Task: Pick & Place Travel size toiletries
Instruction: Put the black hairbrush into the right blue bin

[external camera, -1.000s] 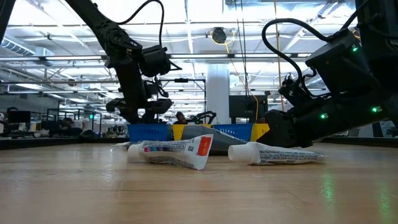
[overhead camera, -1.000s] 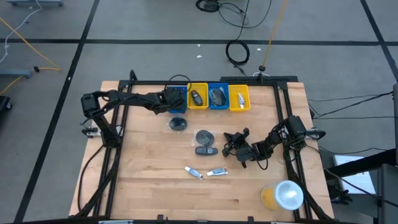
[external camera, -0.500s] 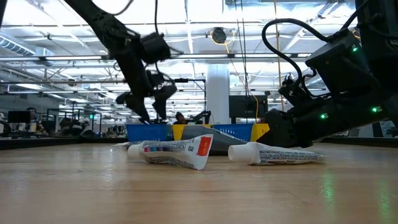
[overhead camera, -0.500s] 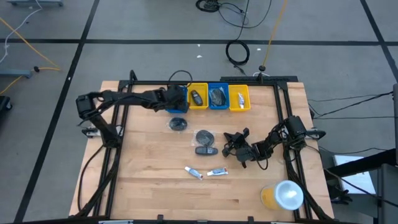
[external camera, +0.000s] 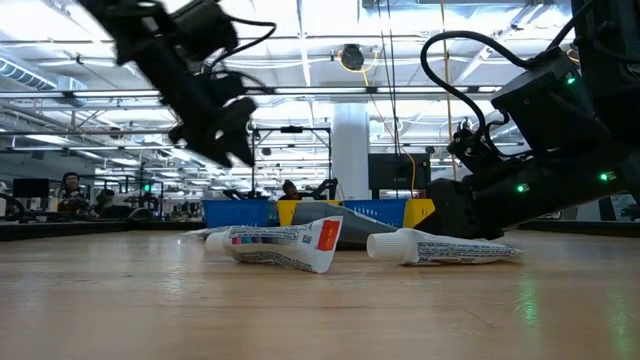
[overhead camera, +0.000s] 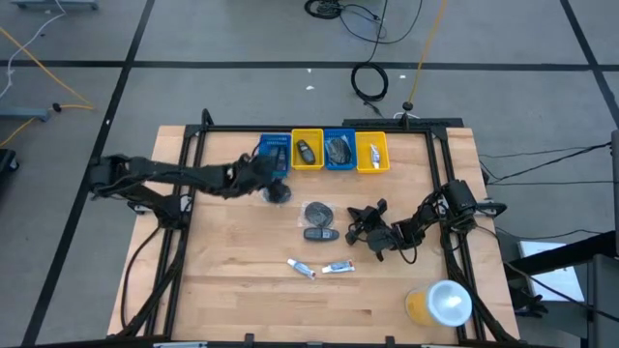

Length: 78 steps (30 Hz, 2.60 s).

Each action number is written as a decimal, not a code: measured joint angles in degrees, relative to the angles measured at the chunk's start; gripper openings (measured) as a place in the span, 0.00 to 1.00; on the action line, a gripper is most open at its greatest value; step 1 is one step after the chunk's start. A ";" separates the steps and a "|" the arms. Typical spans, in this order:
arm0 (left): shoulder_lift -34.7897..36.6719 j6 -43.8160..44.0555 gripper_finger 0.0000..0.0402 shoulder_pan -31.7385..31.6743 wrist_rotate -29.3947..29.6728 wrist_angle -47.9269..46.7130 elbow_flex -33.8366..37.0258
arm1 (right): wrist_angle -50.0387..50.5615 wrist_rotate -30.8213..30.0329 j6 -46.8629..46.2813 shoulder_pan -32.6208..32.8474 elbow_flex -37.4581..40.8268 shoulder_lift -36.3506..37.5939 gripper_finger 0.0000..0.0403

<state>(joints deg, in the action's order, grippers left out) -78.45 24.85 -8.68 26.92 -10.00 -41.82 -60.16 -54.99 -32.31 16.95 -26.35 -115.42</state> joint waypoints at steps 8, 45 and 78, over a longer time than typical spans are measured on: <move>2.43 -0.57 0.71 9.32 0.06 34.77 20.04 | 0.15 1.81 0.00 0.00 -0.02 0.00 0.00; -12.19 8.48 0.71 30.57 21.88 64.78 31.13 | 37.63 26.09 19.06 -5.40 -3.93 35.78 0.49; -22.65 -0.71 0.71 8.85 -9.91 47.65 10.68 | 38.75 41.74 70.65 -13.41 -12.91 17.46 0.63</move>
<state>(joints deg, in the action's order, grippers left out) -101.09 24.14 0.17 17.01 37.64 -31.14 -21.41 -13.26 38.34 3.54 -39.26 -97.96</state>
